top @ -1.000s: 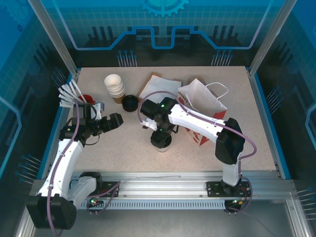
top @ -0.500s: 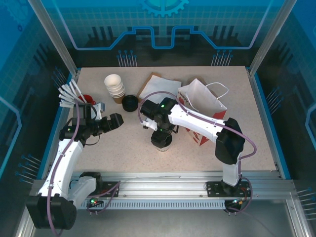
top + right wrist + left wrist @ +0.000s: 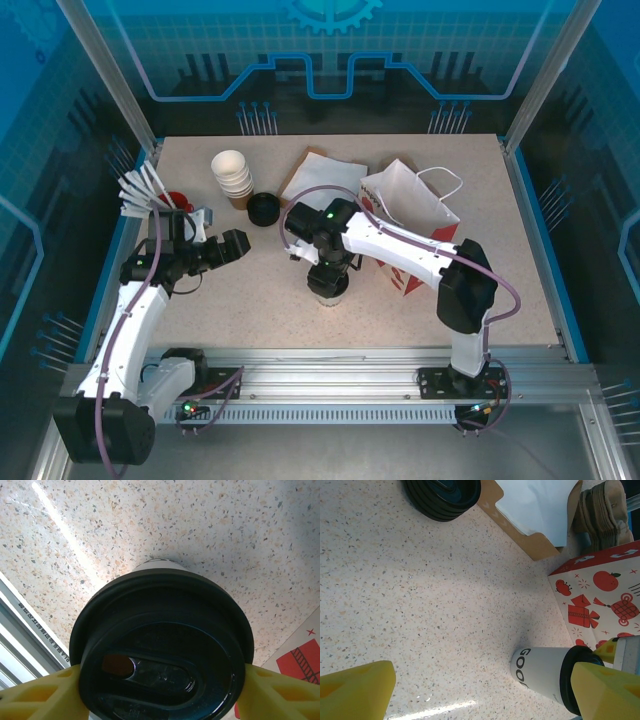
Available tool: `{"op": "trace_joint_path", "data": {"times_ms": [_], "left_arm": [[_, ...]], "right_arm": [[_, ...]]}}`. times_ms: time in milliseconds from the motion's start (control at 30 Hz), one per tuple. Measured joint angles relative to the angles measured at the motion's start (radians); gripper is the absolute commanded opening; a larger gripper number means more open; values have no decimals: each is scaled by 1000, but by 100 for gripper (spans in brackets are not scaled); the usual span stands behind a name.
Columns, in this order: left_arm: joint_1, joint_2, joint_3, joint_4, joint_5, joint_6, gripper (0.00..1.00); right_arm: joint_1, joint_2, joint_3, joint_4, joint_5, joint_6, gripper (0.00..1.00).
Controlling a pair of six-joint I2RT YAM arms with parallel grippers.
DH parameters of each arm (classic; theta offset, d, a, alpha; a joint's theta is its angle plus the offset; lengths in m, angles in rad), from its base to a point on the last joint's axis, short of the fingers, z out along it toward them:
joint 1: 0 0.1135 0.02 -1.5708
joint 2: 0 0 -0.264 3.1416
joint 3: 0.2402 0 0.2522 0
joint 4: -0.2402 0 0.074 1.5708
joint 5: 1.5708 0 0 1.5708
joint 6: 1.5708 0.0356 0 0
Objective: Pack the takeout coffee
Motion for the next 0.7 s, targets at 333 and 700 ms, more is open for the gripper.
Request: {"op": "trace_joint_path", "data": {"times_ms": [333, 700], "left_arm": [[-27, -8, -8, 12, 3, -47, 89], [-211, -43, 19, 248, -81, -240, 85]], "right_arm": [[0, -82, -11, 7, -12, 6, 54], [-35, -312, 209, -44, -97, -1, 49]]}}
